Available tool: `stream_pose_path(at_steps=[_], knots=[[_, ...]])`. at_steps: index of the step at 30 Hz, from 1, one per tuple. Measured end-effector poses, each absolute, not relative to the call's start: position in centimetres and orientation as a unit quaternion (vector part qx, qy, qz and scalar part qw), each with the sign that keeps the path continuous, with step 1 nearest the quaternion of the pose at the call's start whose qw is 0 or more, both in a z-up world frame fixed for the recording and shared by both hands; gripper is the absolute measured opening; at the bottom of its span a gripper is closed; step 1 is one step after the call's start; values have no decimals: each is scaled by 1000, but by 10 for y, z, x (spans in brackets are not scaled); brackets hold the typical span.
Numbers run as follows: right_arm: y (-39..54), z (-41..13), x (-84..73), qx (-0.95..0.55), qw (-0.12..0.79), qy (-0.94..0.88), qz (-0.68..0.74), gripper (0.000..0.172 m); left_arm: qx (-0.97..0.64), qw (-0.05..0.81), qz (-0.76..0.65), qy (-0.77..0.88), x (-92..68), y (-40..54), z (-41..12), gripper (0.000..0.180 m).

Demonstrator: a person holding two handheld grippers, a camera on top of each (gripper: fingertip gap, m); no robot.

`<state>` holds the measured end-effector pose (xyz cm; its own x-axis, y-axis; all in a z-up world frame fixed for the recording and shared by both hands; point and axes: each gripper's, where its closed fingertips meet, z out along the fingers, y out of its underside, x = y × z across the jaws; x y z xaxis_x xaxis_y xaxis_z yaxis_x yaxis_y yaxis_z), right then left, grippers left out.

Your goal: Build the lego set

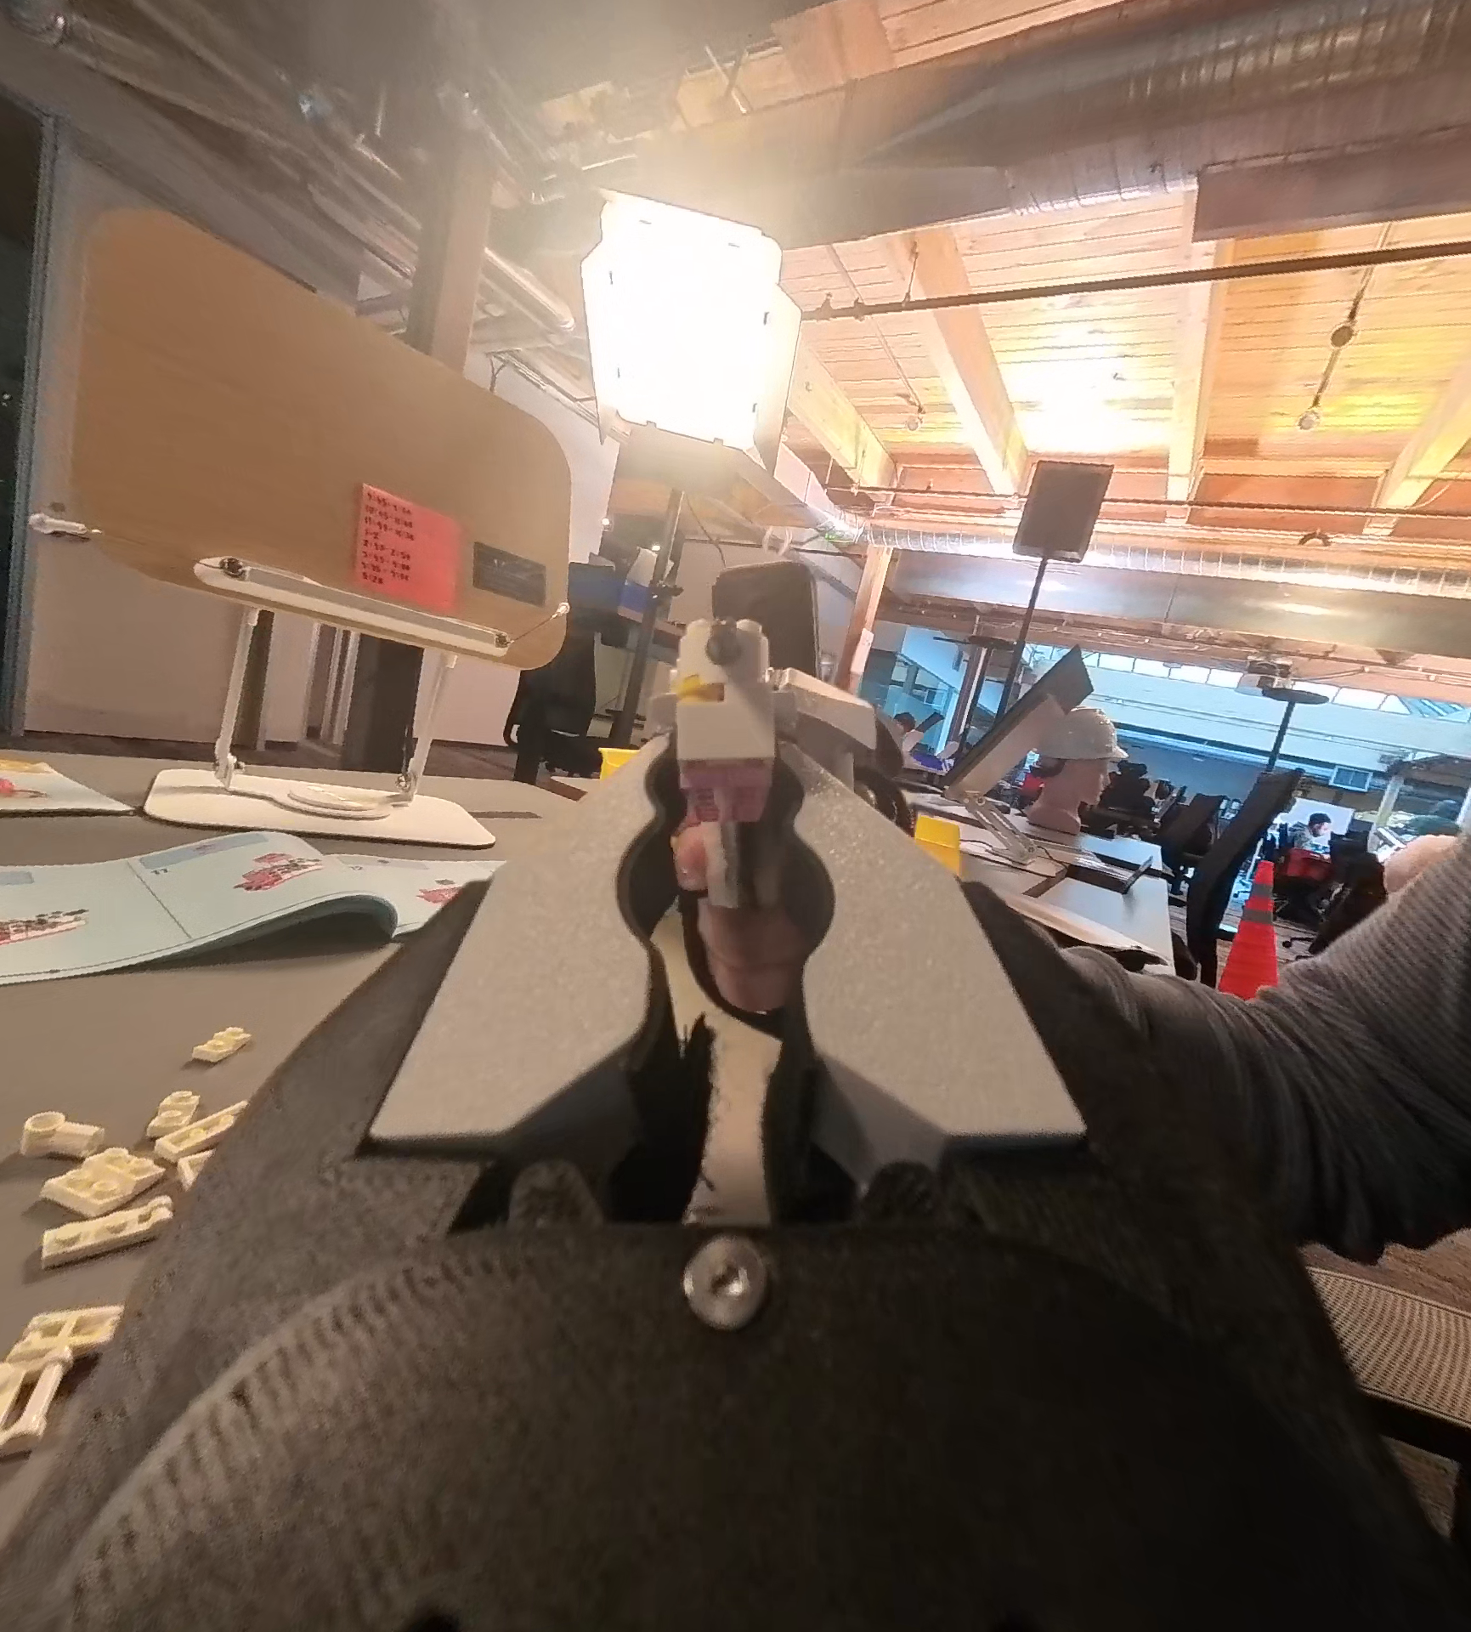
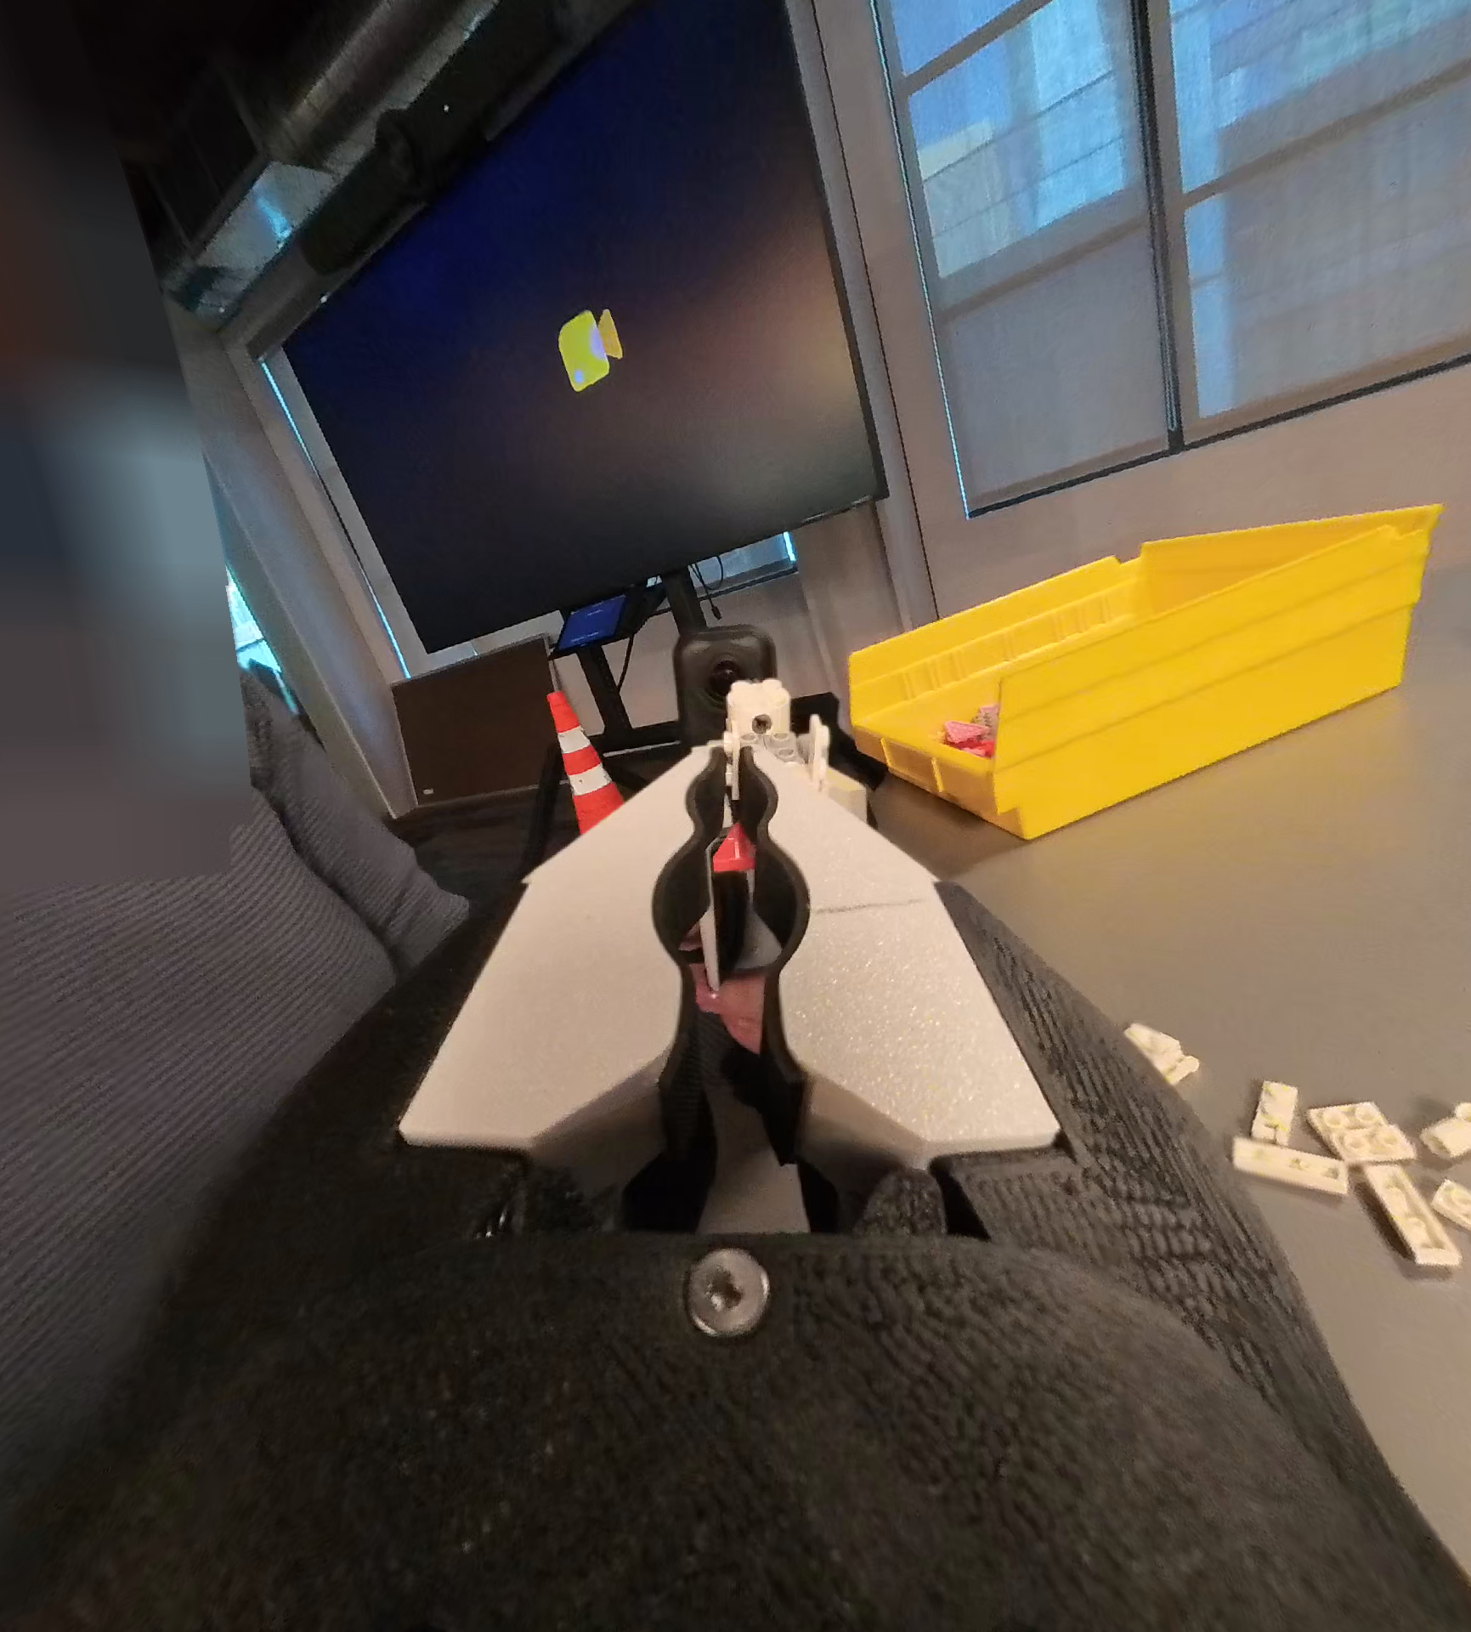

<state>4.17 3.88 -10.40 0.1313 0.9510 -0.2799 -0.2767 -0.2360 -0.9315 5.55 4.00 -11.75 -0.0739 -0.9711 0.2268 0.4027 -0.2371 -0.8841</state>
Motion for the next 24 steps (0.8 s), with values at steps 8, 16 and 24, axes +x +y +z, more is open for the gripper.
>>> stream_pose_path(at_steps=[8, 16, 24], knots=[[27, -90, 53, -494, 583, -345, 545, 6, -393, 517, -681, 337, 51, 27, -109, 16], [22, -99, 54, -521, 571, -384, 505, 0, -383, 511, -673, 374, 58, 15, -112, 16], [17, -105, 49, -533, 553, -407, 495, 0, -382, 514, -657, 398, 62, 9, -116, 16]])
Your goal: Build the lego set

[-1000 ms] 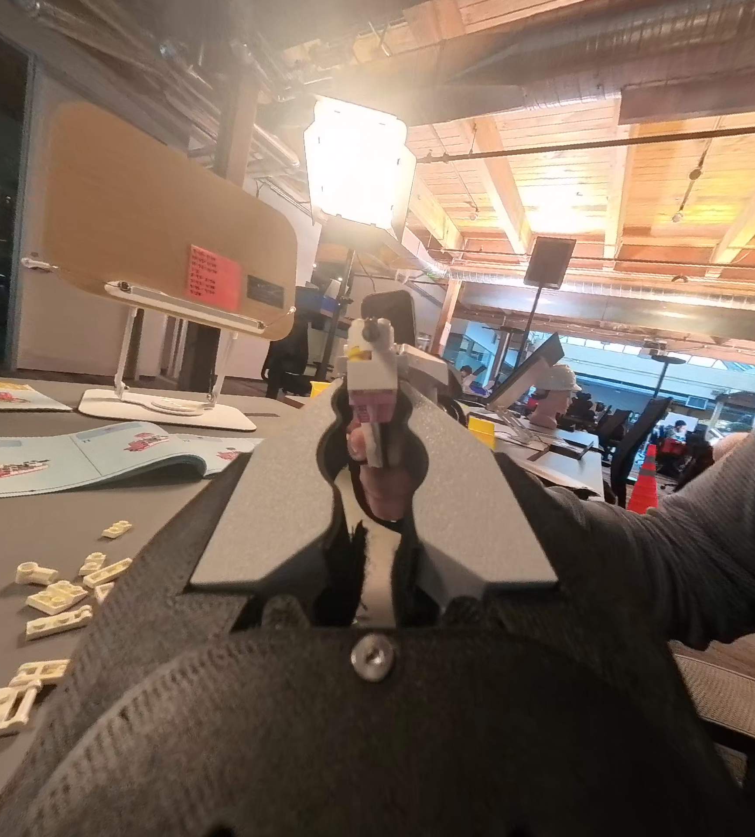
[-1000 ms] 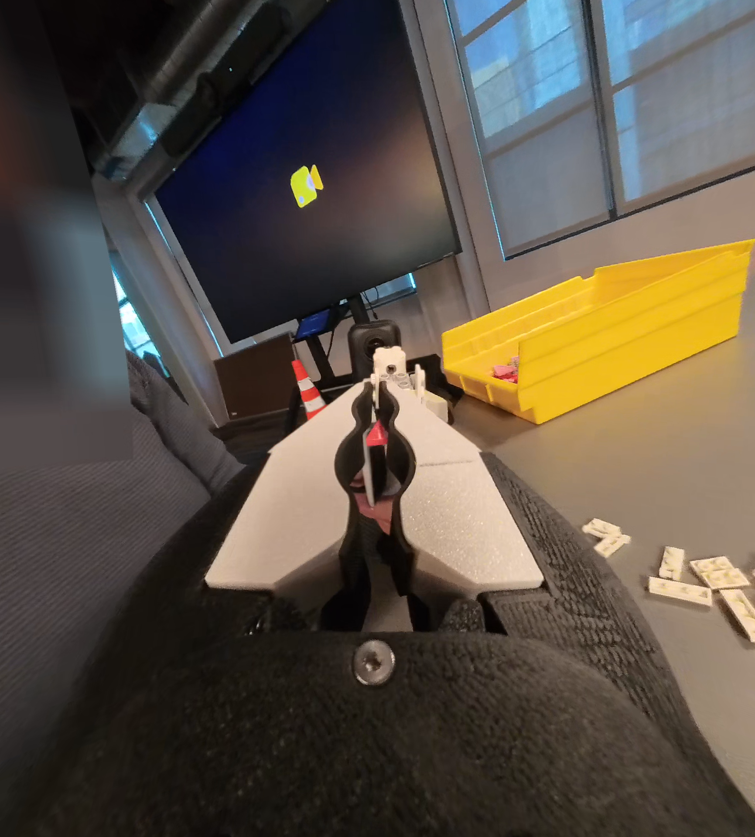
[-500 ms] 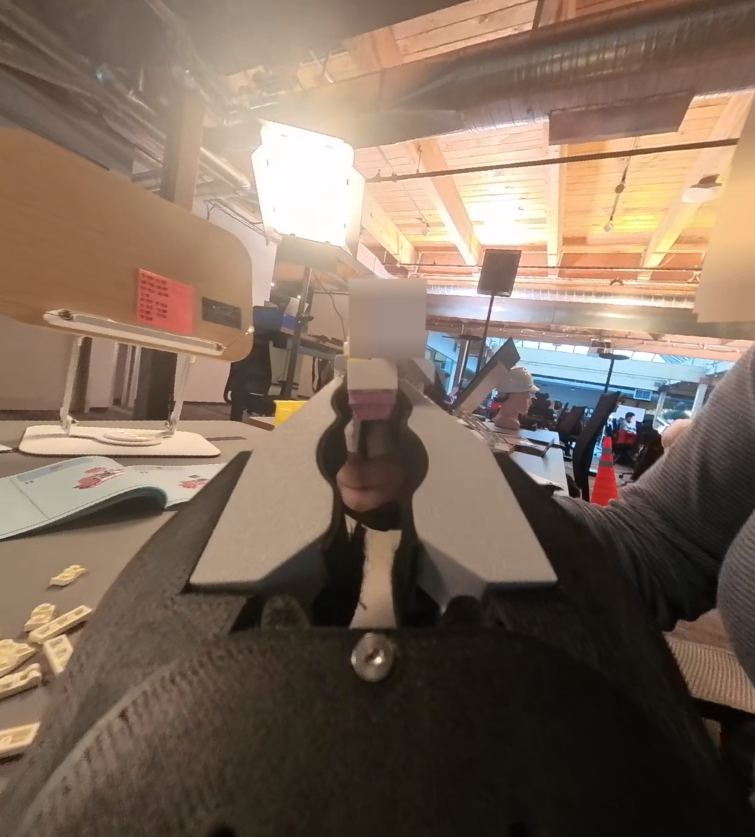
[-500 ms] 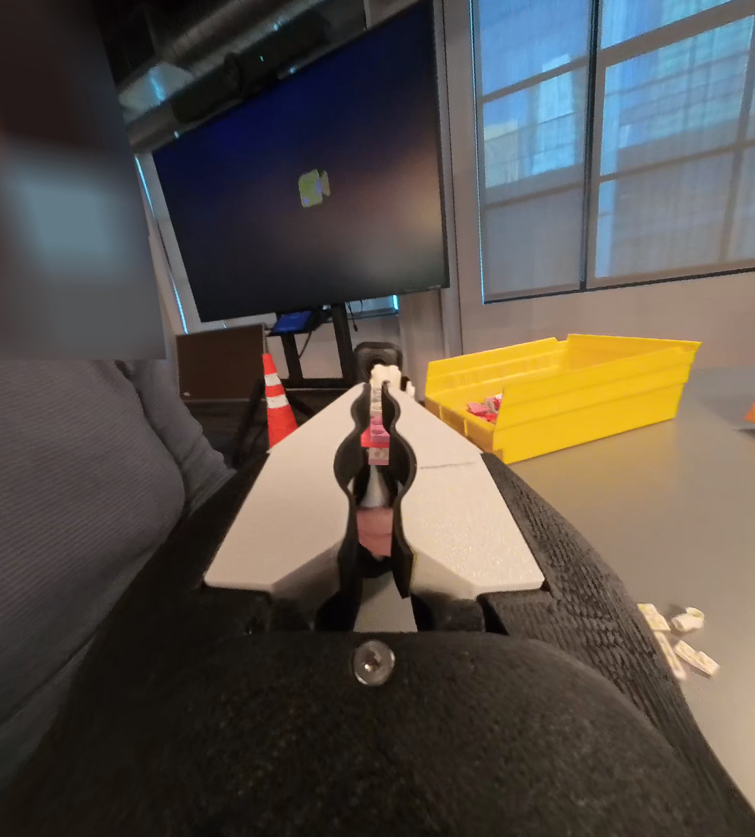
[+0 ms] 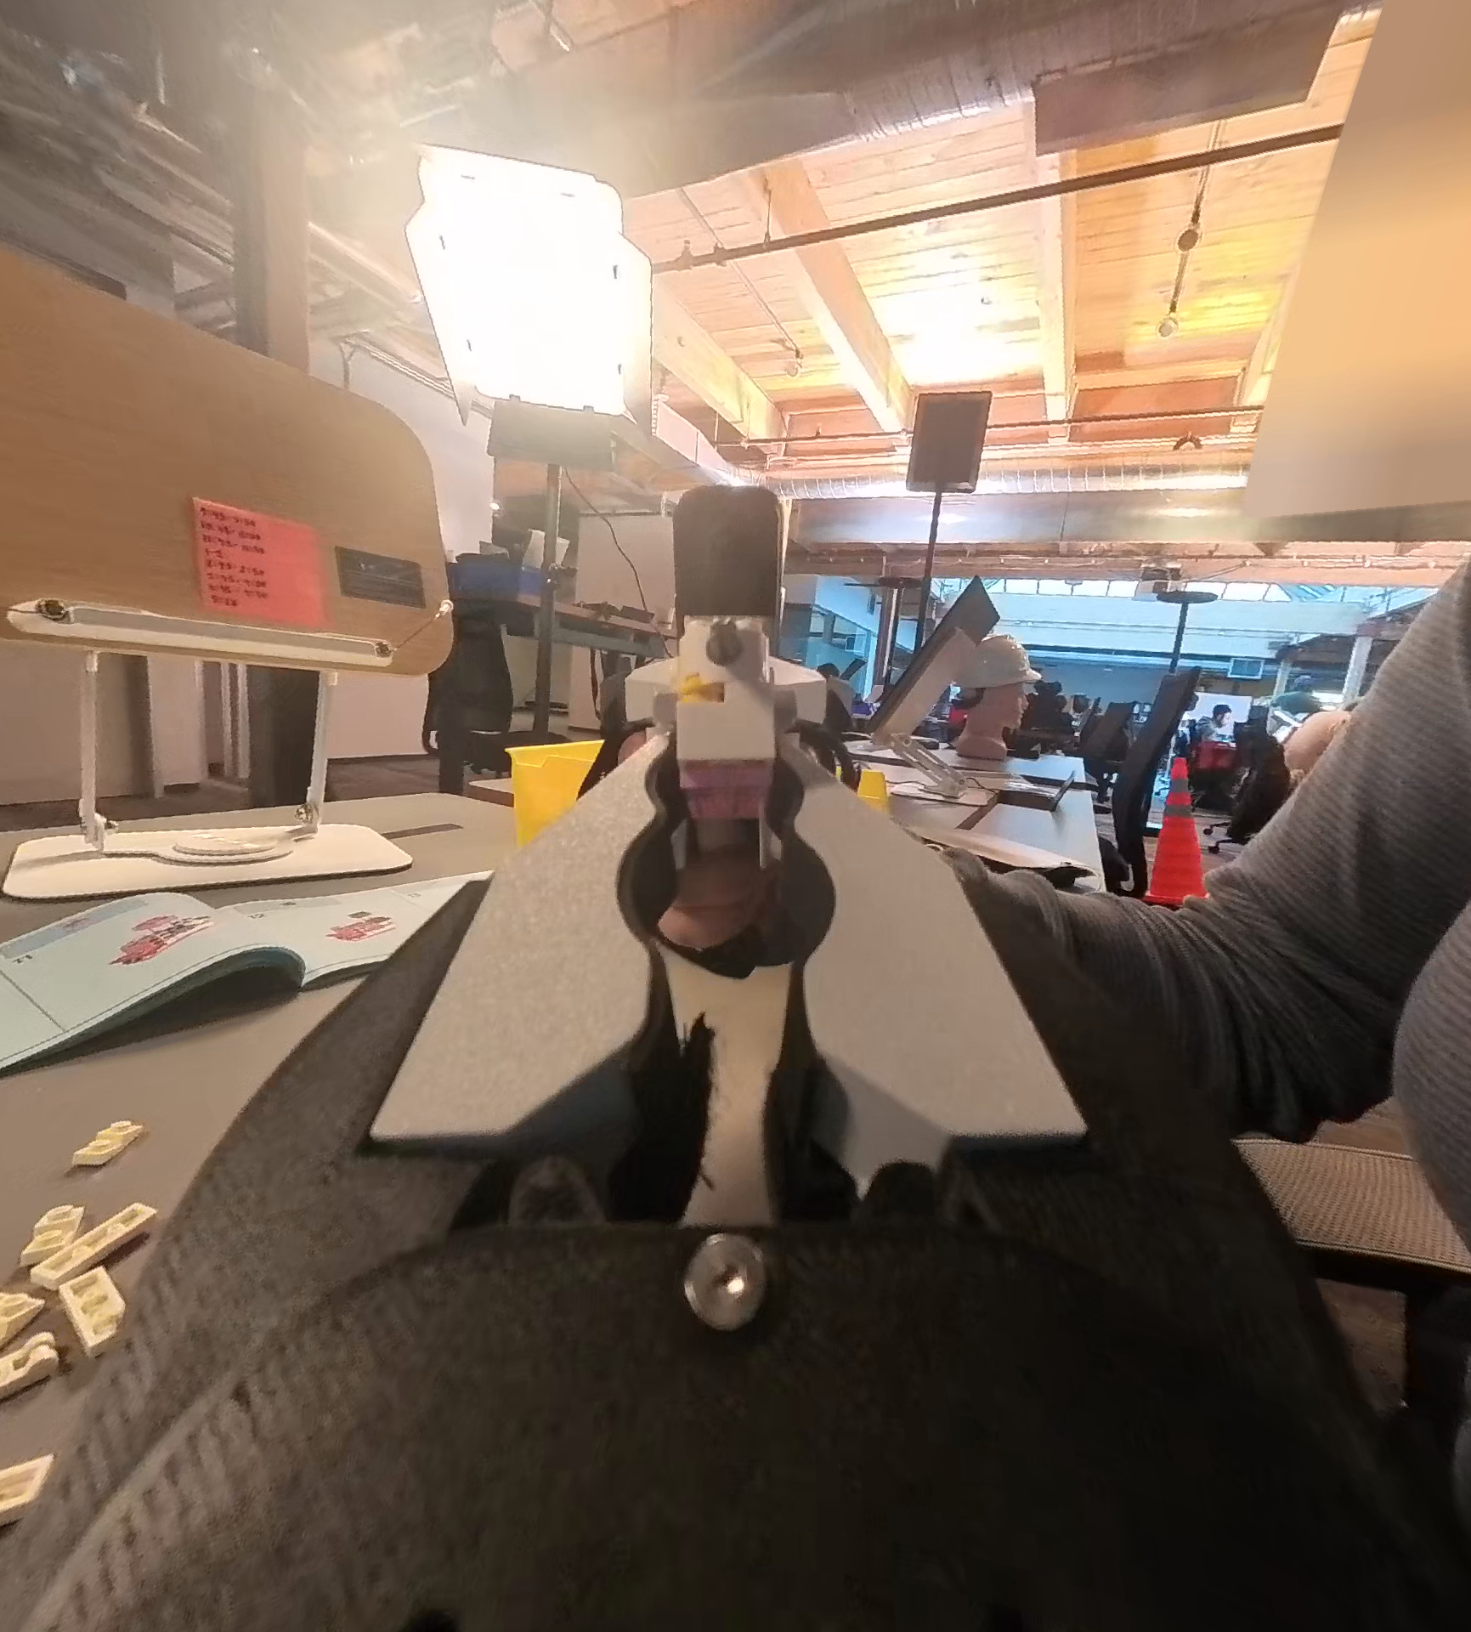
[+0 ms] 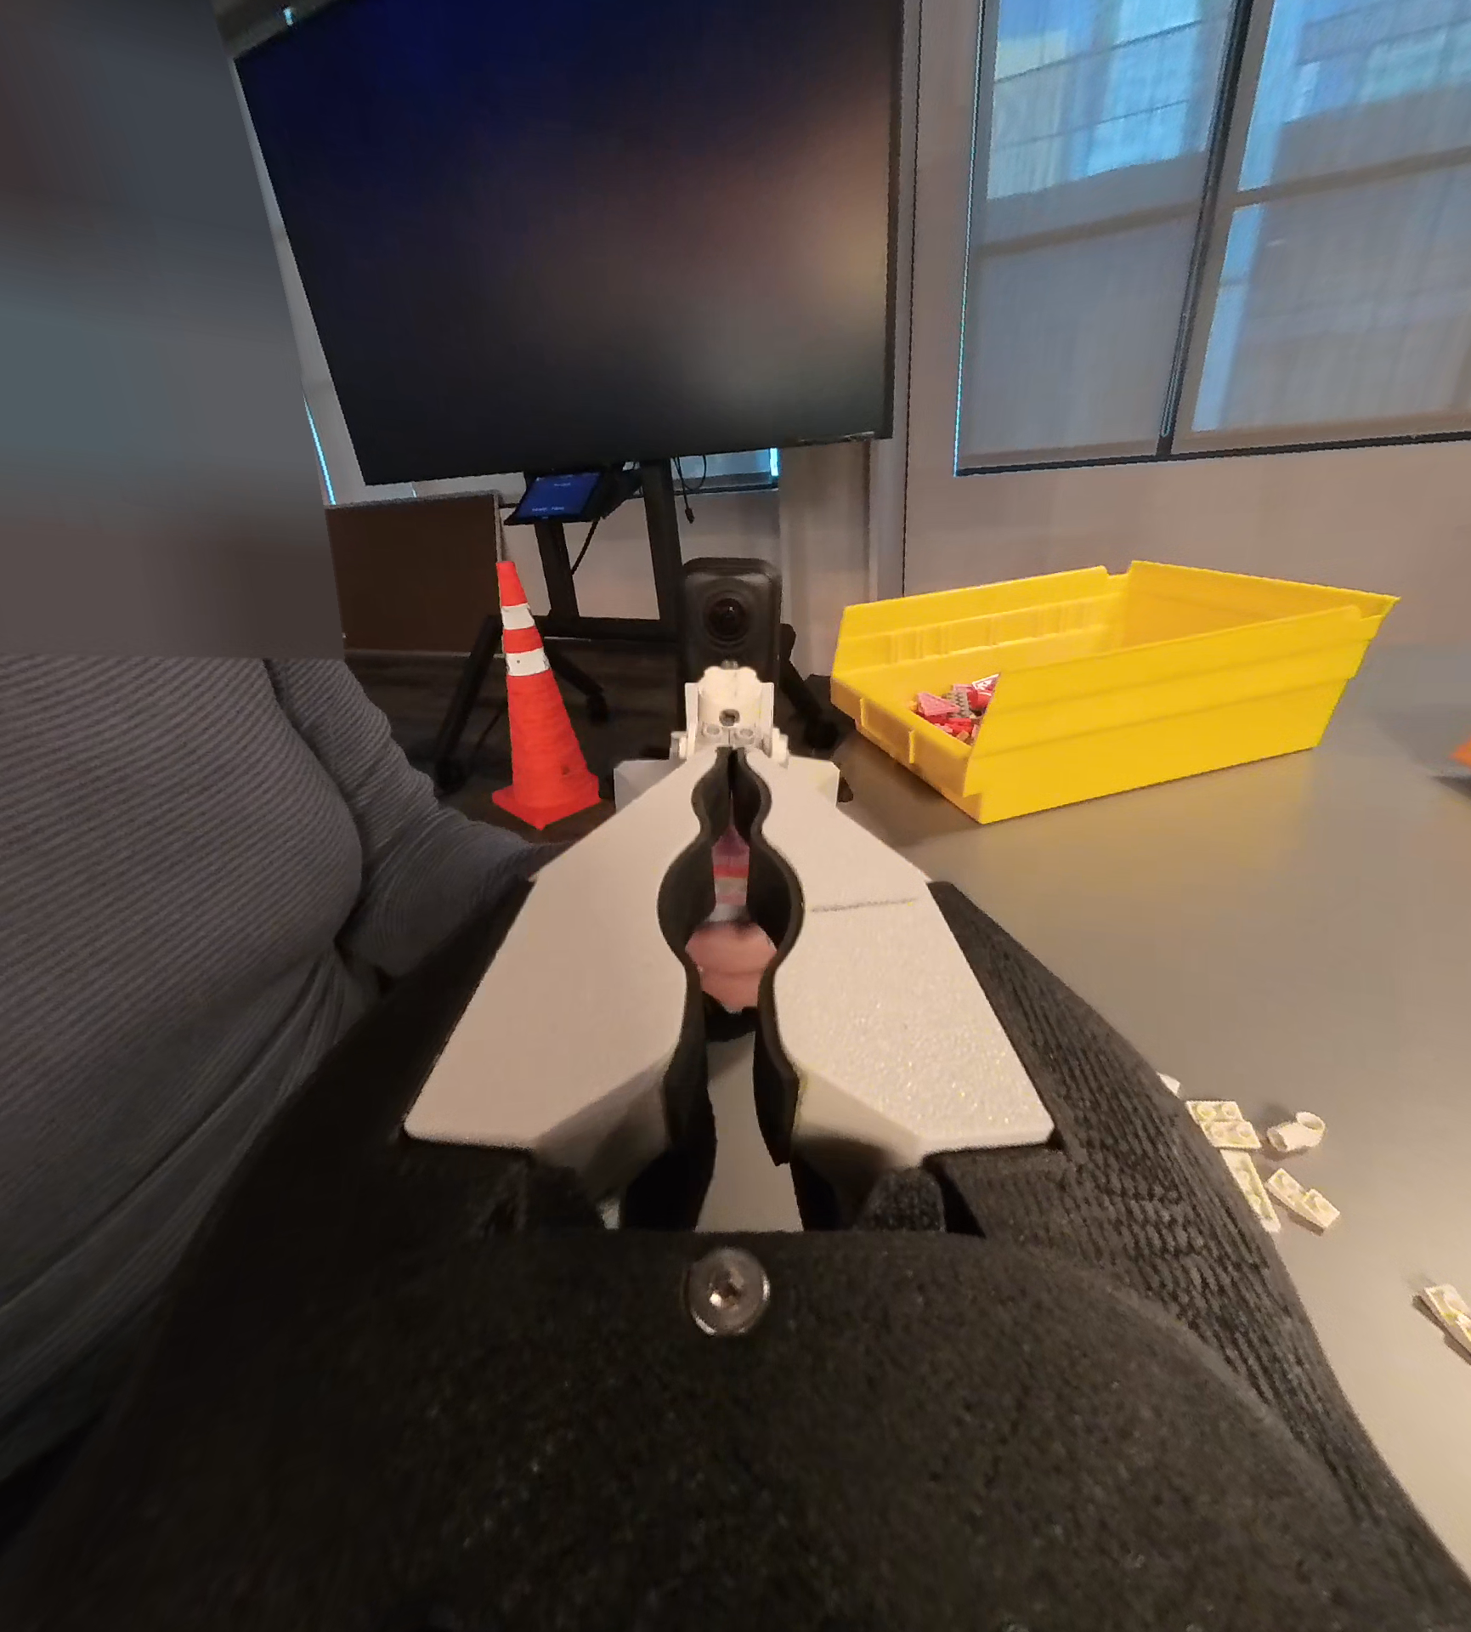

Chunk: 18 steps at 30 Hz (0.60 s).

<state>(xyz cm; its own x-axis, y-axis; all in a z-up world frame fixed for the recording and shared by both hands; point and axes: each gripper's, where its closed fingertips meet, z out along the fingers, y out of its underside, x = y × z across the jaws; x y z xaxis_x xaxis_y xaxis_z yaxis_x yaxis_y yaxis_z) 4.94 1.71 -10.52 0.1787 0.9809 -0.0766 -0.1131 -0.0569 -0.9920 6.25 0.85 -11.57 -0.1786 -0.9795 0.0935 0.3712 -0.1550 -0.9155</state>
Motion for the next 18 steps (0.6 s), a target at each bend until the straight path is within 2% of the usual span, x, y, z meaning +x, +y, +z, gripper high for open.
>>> stream_pose_path(at_steps=[12, 16, 17, 18], knots=[[11, -108, 50, -545, 529, -422, 496, 0, -382, 518, -641, 419, 66, 3, -120, 16], [3, -77, 62, -470, 583, -388, 537, 0, -368, 525, -646, 413, 66, 2, -115, 16], [3, -70, 67, -457, 596, -377, 542, 4, -367, 528, -647, 409, 64, 3, -114, 16], [5, -70, 69, -465, 600, -375, 532, 26, -366, 530, -649, 405, 62, 3, -113, 16]])
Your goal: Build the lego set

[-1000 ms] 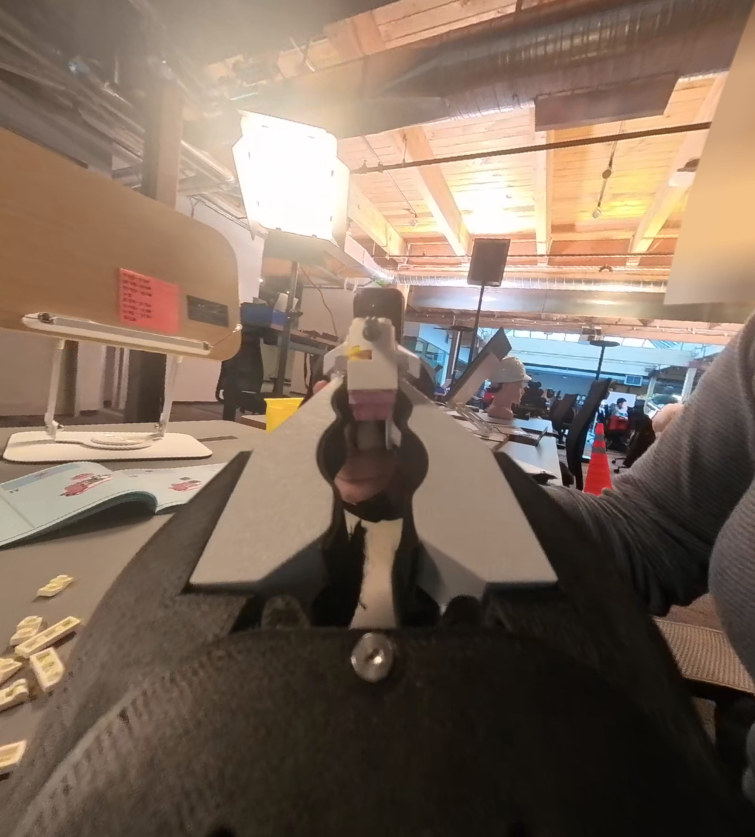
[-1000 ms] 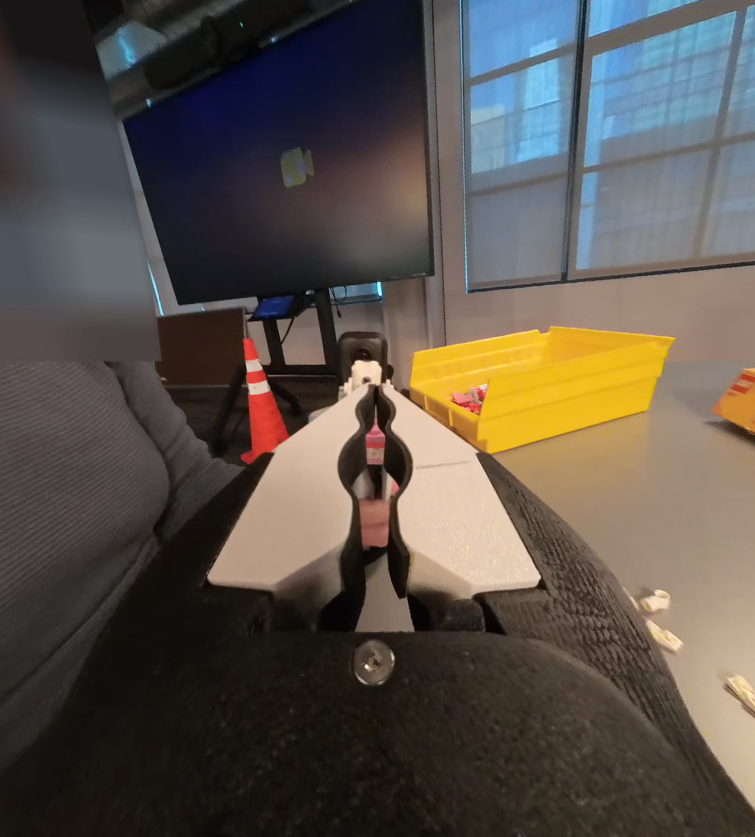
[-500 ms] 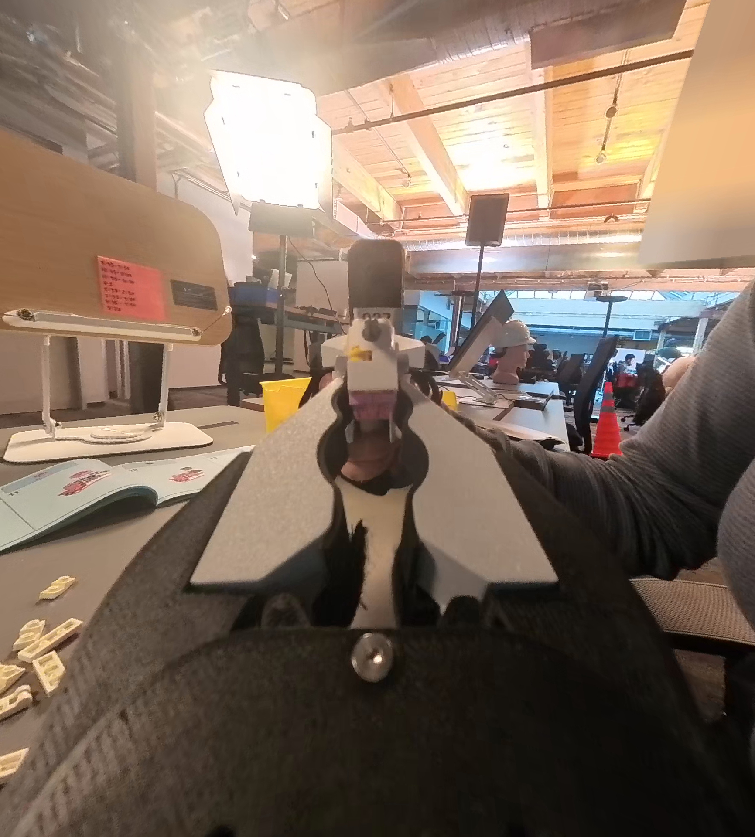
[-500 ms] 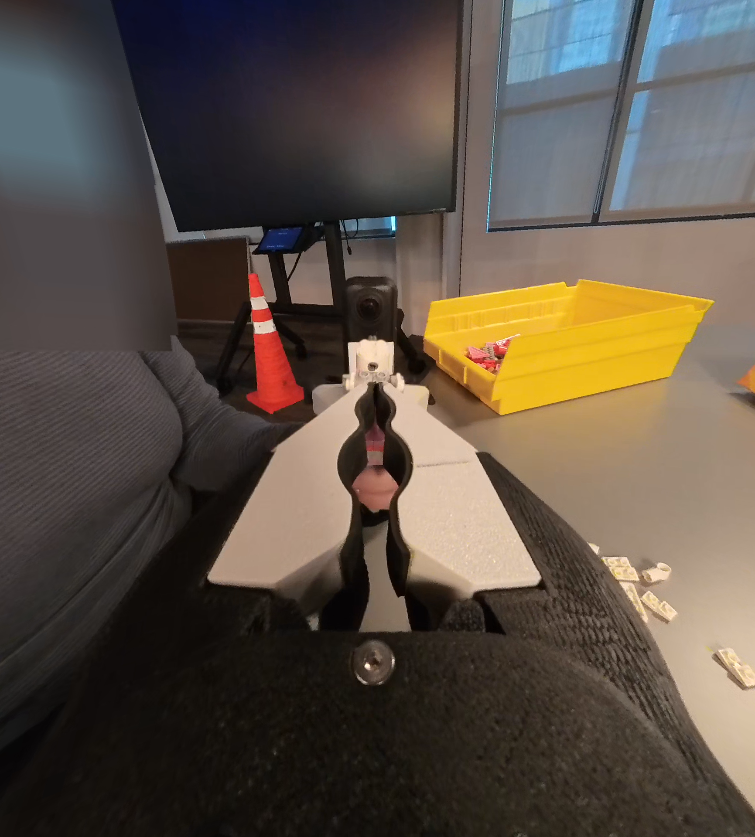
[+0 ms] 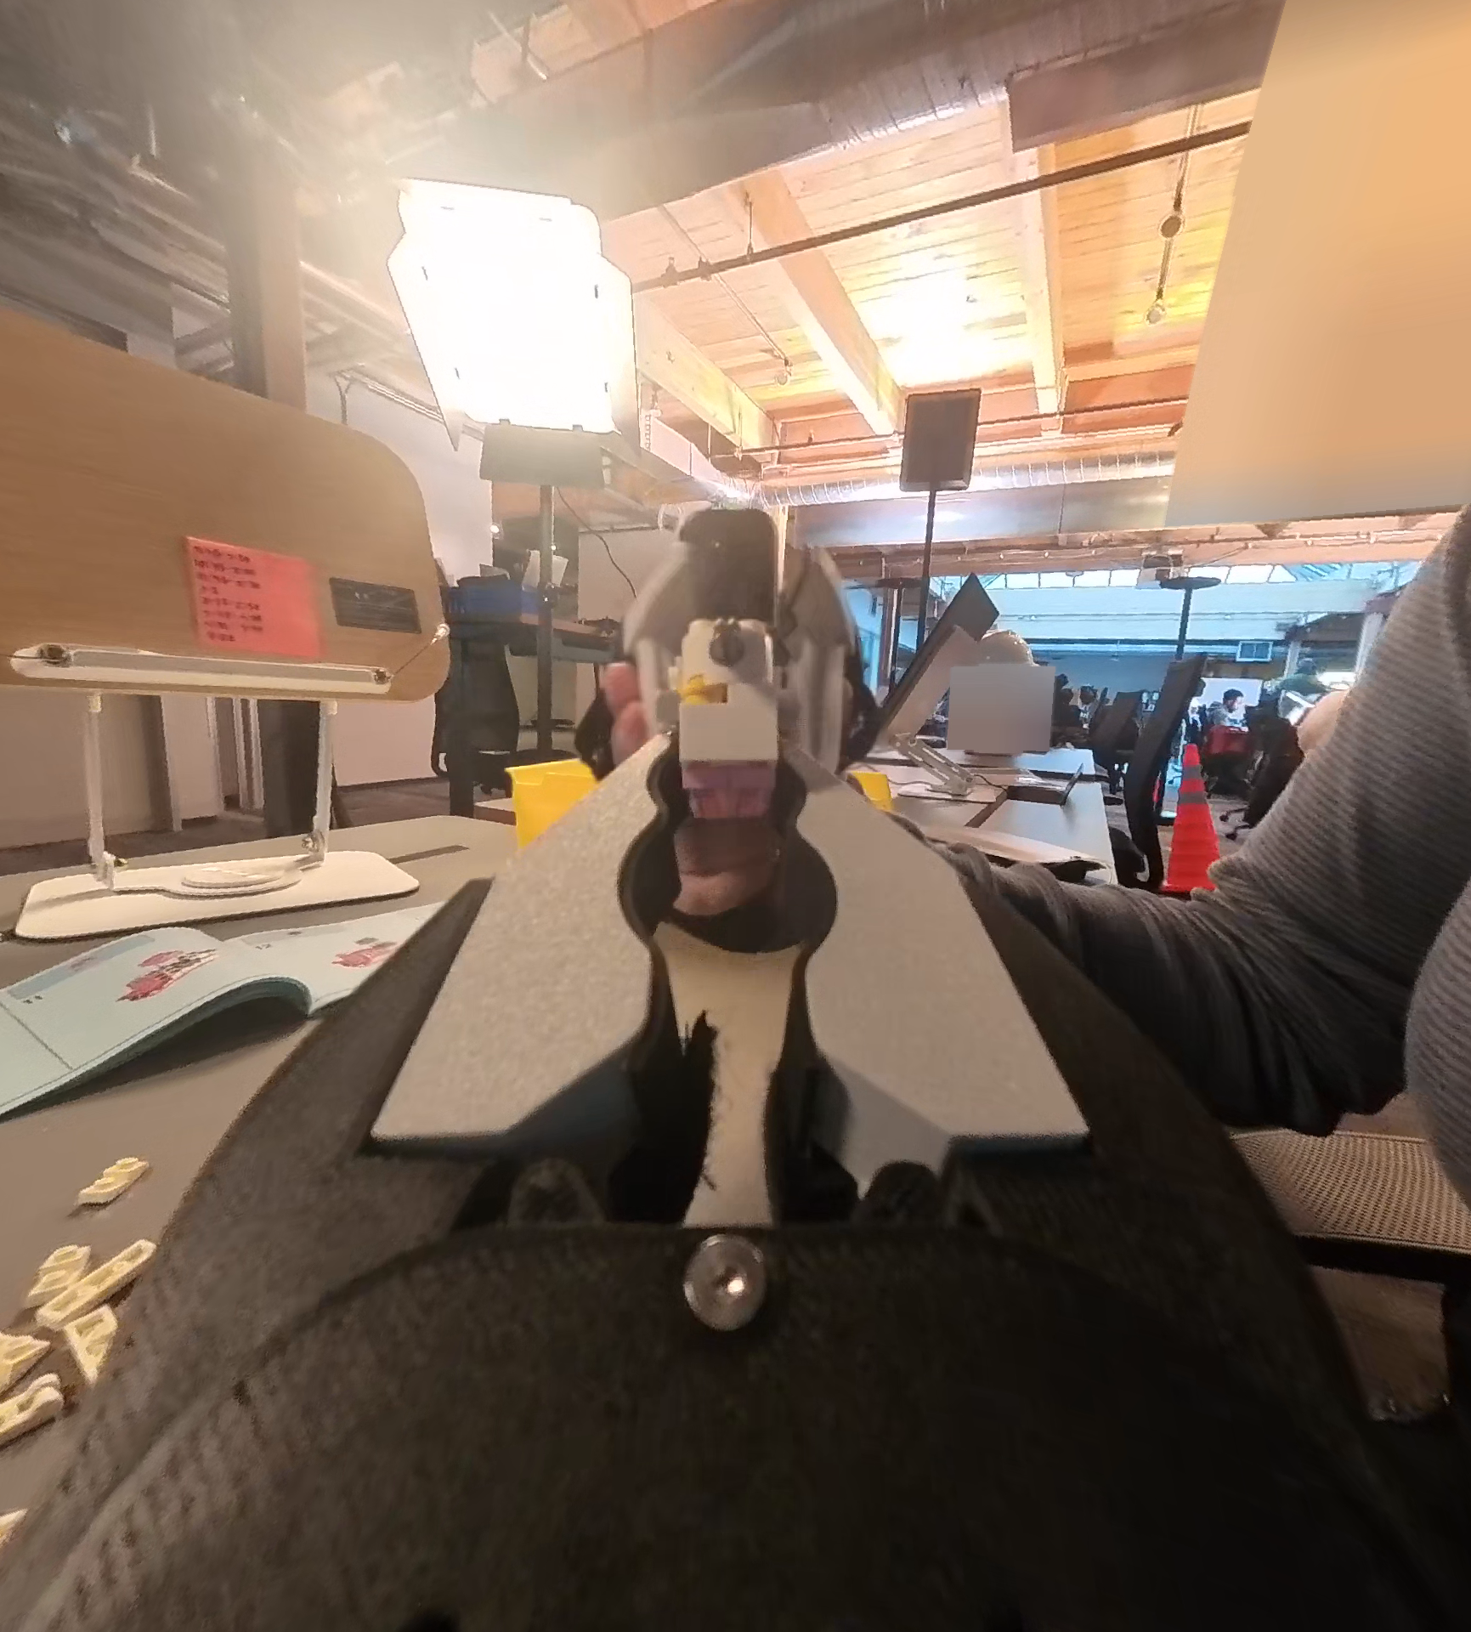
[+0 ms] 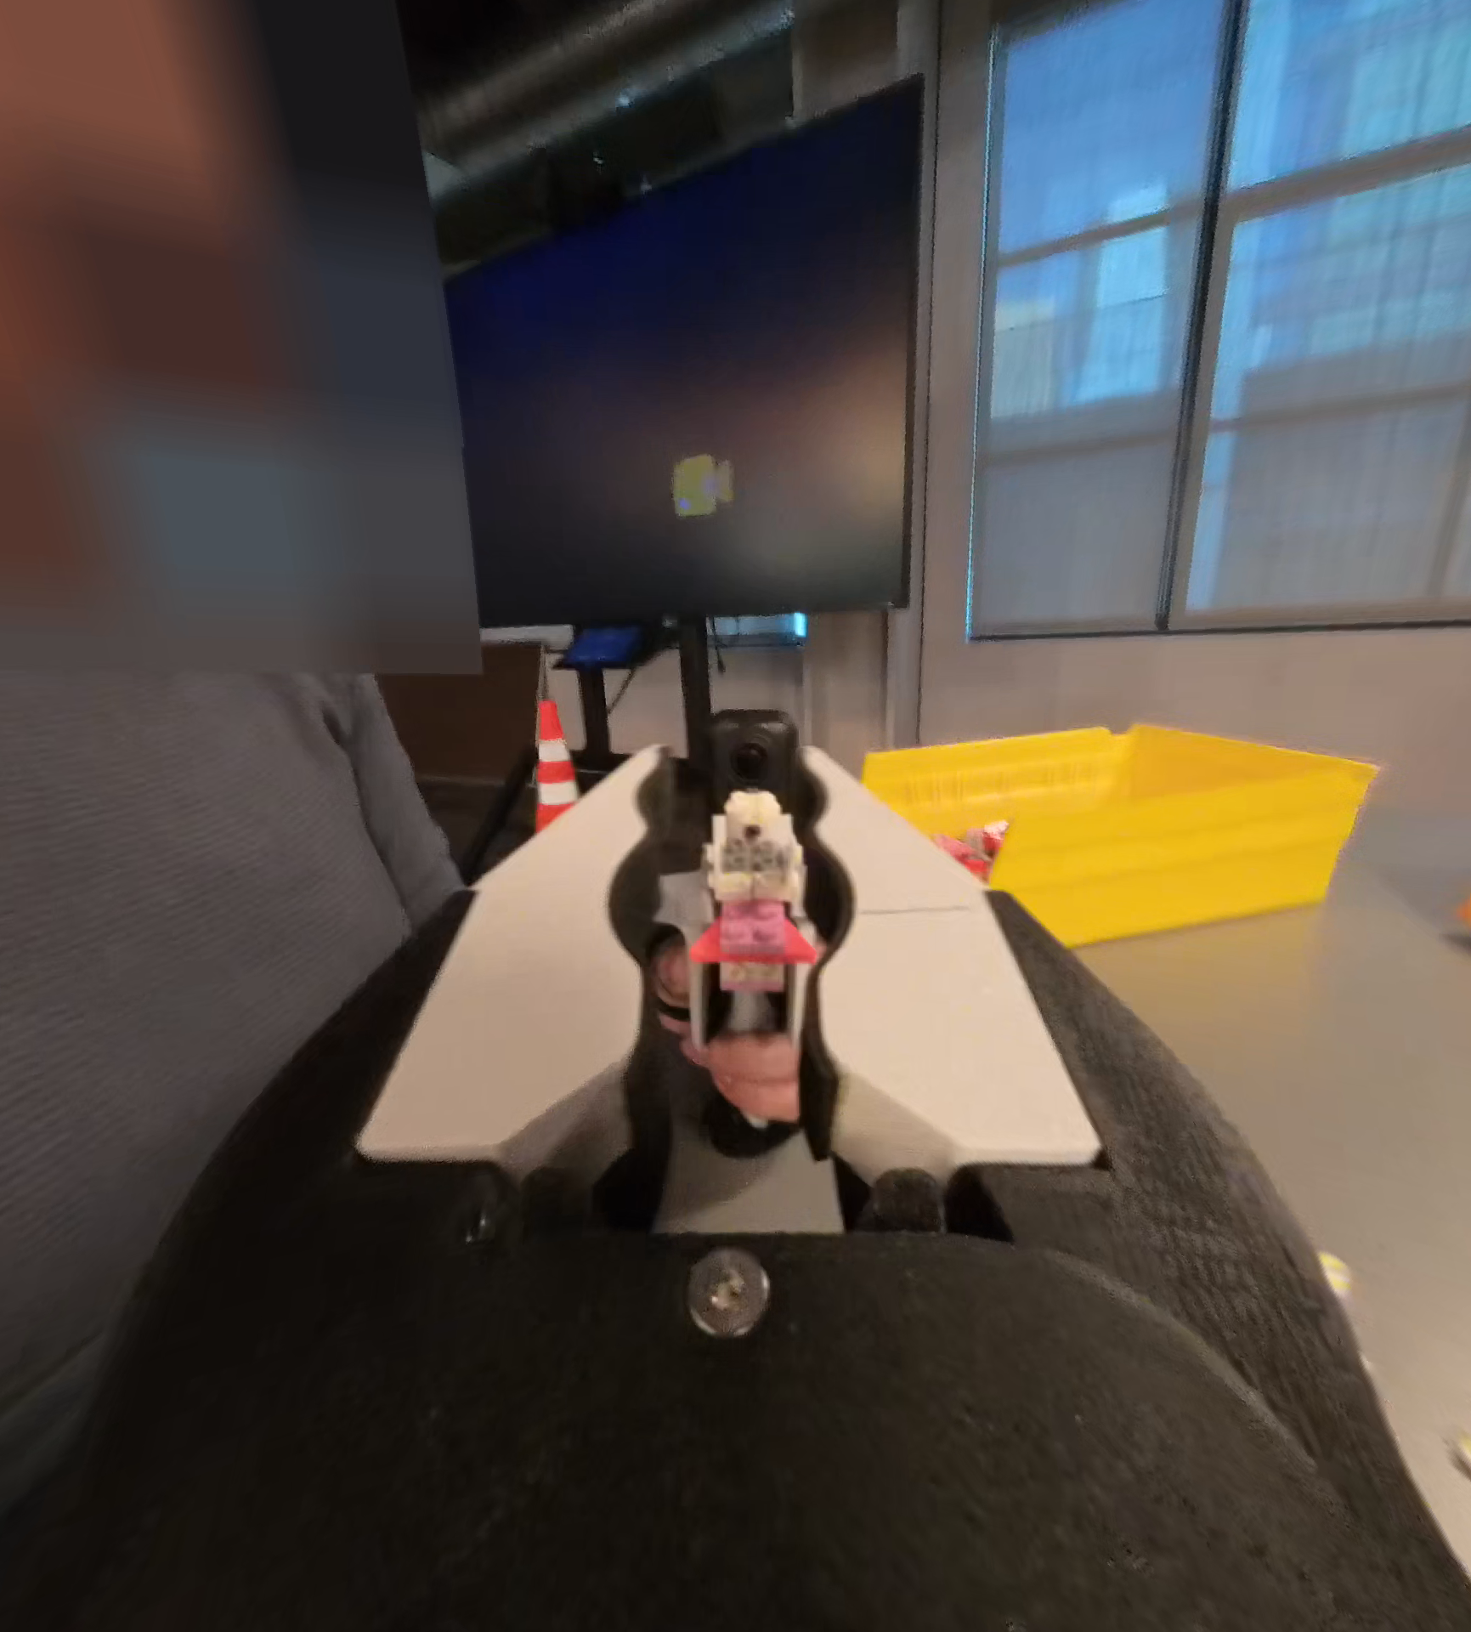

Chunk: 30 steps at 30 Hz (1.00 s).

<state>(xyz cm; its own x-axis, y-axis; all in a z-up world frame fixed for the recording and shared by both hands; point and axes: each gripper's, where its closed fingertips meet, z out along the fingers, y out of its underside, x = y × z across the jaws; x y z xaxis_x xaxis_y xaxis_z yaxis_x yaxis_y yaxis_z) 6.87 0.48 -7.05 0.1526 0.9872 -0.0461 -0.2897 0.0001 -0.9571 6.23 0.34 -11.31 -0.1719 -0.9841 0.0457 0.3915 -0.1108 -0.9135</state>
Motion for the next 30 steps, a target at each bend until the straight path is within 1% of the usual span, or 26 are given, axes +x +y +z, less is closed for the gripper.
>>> stream_pose_path(at_steps=[2, 4, 6, 9, 11, 30], knots=[[8, -83, 62, -495, 589, -391, 505, 45, -364, 529, -653, 402, 61, 4, -112, 16], [8, -94, 51, -510, 572, -413, 491, 47, -364, 527, -651, 407, 62, 2, -113, 16], [8, -101, 45, -521, 563, -427, 478, 40, -364, 529, -647, 411, 63, 2, -114, 16], [8, -106, 44, -528, 559, -435, 468, 35, -363, 528, -649, 410, 62, 2, -114, 16], [8, -105, 45, -524, 566, -437, 462, 23, -361, 528, -649, 413, 62, 0, -114, 16], [15, -105, 44, -532, 566, -411, 477, 22, -371, 535, -644, 403, 61, 7, -114, 16]])
